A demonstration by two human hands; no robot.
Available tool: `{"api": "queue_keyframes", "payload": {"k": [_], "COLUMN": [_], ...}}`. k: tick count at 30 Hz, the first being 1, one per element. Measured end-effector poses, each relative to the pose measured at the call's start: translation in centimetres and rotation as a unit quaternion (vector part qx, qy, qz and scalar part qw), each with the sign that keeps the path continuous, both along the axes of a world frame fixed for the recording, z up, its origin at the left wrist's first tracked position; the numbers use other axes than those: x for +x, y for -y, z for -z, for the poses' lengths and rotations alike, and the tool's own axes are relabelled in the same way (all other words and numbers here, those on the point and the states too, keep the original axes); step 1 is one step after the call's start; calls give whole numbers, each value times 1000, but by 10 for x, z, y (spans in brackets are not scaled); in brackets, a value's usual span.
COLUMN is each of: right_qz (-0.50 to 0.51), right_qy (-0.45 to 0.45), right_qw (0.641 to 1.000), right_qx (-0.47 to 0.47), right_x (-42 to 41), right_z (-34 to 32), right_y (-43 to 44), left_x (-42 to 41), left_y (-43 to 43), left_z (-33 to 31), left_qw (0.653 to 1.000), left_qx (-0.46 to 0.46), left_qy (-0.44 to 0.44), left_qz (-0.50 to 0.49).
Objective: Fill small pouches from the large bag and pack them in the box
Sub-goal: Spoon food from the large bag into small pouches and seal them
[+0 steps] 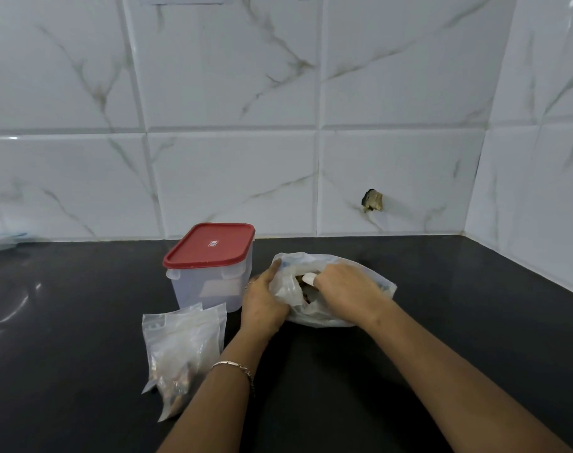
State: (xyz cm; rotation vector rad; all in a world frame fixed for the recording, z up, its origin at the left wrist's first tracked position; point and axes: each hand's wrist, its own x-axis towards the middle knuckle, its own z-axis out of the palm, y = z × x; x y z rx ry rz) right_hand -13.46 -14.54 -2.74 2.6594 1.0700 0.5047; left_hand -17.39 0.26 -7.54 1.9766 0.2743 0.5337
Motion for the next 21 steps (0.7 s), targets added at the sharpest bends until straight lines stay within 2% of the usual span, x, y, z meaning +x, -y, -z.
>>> {"api": "queue_keyframes", "payload": {"k": [4,7,9,13,18,21], "right_qz": [2,8,3,-29,-31,-2], "right_qy": [-5,16,-13,-7,-111,-138], "right_qw": [997,998,999,993,973,958], "right_qx": [77,56,43,112,202,252], "right_x": [4,6,5,16,17,18], "right_z": [-3,-4,-2,12,8,6], "right_y": [16,18,12,7,24,34], "left_x": [-6,-9,-12,-13,-12,-11], "left_y": [3,4,4,5,3,3], "left_z": [-6,-7,-8,-10,-8,-7], "left_qw": [999,998,997,996,997,997], "left_qx": [-24,-41,-41,-53,-50,-60], "left_qy": [16,18,15,8,-26,-39], "left_qz": [34,50,58,73,58,40]}}
